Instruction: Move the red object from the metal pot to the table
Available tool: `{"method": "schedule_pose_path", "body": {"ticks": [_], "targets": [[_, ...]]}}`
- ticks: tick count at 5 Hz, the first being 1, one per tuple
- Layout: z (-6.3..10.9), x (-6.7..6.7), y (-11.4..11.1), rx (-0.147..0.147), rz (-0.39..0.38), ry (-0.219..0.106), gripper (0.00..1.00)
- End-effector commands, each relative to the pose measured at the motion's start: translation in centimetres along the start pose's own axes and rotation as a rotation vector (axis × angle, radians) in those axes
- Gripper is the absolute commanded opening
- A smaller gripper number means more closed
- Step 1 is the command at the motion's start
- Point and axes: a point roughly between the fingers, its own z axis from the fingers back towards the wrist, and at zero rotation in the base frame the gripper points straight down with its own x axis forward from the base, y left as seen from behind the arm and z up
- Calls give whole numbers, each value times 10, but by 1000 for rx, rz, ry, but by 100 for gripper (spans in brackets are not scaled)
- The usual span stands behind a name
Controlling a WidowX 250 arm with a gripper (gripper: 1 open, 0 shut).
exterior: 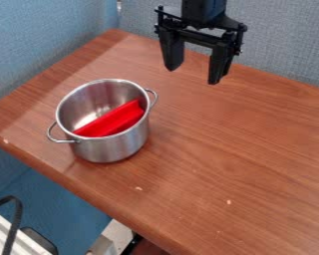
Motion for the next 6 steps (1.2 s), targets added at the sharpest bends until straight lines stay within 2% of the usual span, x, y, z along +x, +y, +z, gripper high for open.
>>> {"method": "schedule_pose_path", "body": {"ticks": [1,2,3,4,5,6], "targets": [[-4,-10,-4,-2,2,18,100],[-8,-28,7,4,-9,27,100],[-13,-33,19,18,-22,41,100],[-20,-35,34,58,-11,40,100],[-30,-44,58,100,-35,43,100],[-35,-51,82,135,-38,18,100]]}}
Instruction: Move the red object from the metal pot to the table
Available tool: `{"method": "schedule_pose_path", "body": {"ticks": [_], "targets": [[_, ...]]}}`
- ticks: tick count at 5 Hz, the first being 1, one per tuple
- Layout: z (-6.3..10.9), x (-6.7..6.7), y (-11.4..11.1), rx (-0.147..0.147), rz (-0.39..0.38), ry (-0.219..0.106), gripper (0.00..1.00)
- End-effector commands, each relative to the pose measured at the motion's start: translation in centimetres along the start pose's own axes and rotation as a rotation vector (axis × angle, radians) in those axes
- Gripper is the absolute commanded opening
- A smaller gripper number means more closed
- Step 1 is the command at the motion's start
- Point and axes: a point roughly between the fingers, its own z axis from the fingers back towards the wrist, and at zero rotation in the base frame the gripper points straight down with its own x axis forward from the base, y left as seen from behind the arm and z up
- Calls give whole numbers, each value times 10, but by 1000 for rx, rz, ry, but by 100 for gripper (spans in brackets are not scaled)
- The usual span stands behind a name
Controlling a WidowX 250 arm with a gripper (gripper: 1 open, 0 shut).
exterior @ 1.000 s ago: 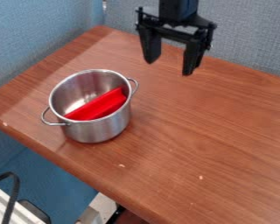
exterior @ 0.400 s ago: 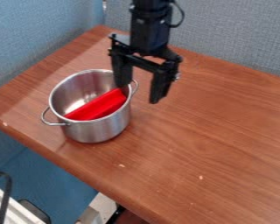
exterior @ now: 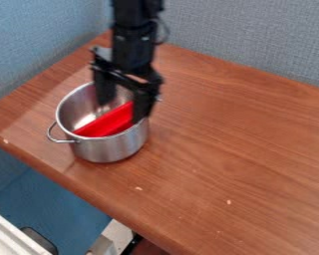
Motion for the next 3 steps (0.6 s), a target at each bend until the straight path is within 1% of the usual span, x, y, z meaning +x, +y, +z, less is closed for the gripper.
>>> {"method": "schedule_pose_path", "body": {"ticks": [1,3], "targets": [[7,-4,13,31,-8,-66,100],[-1,-1,9,21,-25,-66,100]]}}
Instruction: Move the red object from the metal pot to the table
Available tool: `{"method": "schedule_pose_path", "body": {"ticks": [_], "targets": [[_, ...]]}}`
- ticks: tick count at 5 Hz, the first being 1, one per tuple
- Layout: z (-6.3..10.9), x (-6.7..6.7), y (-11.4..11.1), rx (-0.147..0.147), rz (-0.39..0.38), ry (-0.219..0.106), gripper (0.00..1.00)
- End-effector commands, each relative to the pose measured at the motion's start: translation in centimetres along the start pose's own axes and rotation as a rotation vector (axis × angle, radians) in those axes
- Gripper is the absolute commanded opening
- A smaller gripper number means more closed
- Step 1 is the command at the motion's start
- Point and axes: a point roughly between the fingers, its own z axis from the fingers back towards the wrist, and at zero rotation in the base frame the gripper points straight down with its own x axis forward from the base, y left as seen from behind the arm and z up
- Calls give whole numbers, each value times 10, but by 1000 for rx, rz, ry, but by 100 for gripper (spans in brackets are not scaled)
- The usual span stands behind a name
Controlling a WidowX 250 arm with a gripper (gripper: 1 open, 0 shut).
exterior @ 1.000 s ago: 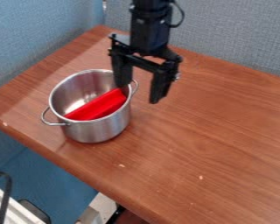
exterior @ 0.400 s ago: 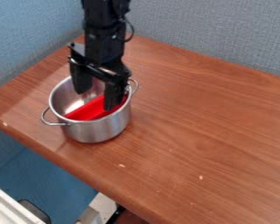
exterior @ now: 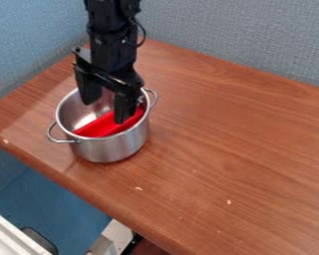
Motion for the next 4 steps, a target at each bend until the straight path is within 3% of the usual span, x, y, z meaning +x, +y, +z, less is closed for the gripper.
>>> {"method": "schedule_pose_path", "body": {"ticks": [1,2,4], "targets": [[-7,5,-5,6,-11,-15,100],[-12,7,-13,13,-23,-27,100],[-25,17,1,-4,116,3,100]]}}
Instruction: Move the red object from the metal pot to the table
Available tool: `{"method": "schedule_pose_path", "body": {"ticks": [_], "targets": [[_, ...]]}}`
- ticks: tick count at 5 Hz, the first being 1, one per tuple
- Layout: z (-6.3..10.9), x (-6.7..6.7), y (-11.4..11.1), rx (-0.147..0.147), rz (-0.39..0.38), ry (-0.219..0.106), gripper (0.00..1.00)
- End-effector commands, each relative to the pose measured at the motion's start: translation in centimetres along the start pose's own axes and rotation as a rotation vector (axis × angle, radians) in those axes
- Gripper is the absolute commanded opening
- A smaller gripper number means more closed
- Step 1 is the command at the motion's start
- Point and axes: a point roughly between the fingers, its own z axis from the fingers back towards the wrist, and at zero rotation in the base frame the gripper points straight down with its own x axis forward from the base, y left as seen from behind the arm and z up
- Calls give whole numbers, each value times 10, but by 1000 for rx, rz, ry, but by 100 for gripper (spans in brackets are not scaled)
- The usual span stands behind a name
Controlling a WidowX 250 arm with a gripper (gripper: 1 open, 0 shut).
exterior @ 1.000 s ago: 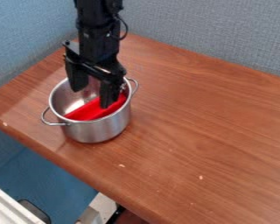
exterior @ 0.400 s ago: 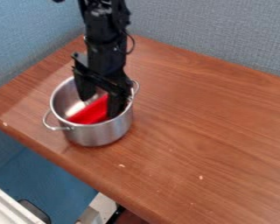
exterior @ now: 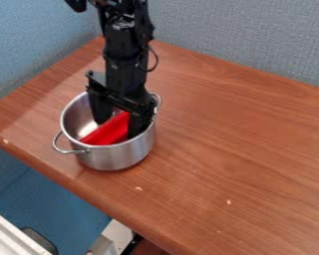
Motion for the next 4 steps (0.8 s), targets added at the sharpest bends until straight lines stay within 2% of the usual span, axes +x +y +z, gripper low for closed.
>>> {"method": "schedule_pose_path", "body": {"ticks": [1,3,4], "targets": [[9,8,4,17,-29,-38,100],[8,8,1,27,-108,-39,100],[12,13,5,26,-103,-32,100]]}}
